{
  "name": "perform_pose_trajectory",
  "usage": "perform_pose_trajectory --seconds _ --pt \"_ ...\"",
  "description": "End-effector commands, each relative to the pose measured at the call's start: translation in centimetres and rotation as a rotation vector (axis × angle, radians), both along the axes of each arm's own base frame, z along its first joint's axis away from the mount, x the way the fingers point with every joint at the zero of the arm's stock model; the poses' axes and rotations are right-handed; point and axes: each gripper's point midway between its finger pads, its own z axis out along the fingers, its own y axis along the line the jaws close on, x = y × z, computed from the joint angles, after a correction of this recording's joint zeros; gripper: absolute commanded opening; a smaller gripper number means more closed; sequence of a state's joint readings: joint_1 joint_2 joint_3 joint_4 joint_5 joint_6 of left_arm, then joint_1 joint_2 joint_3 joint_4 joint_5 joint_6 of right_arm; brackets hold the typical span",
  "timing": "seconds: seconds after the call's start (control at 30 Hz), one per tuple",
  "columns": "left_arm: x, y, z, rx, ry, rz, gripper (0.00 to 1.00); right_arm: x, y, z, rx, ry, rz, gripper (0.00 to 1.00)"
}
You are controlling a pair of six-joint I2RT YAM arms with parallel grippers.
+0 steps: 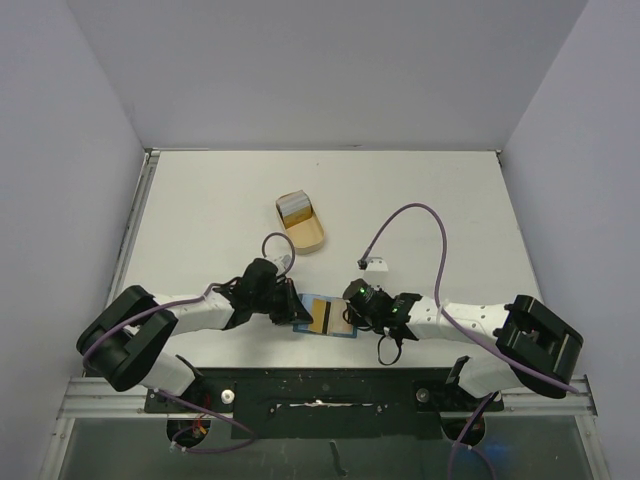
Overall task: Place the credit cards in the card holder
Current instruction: Insert the credit card into the card holder.
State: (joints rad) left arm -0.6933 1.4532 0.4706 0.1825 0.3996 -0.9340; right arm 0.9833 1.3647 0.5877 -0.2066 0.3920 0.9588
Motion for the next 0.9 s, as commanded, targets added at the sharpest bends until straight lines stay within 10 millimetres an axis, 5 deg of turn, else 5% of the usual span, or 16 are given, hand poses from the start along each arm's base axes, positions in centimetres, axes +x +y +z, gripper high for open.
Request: perform_pose_trajectory --seconds 0.0,0.53,0.87 --pt "0.5 -0.3 0.5 -0.007 -0.033 0.017 0.00 -0.6 -1.0 -0.3 -0.028 0.005 -0.010 0.24" --pt "1.0 -2.3 0.3 -0.027 -0.042 0.014 0.00 -0.8 -1.1 -0.4 -0.015 0.003 -0.020 0.24" --pt "0.8 -1.7 0.3 -0.006 -0.028 0.052 0.00 -0.9 -1.3 -0.5 -0.010 0.000 -0.028 0.24"
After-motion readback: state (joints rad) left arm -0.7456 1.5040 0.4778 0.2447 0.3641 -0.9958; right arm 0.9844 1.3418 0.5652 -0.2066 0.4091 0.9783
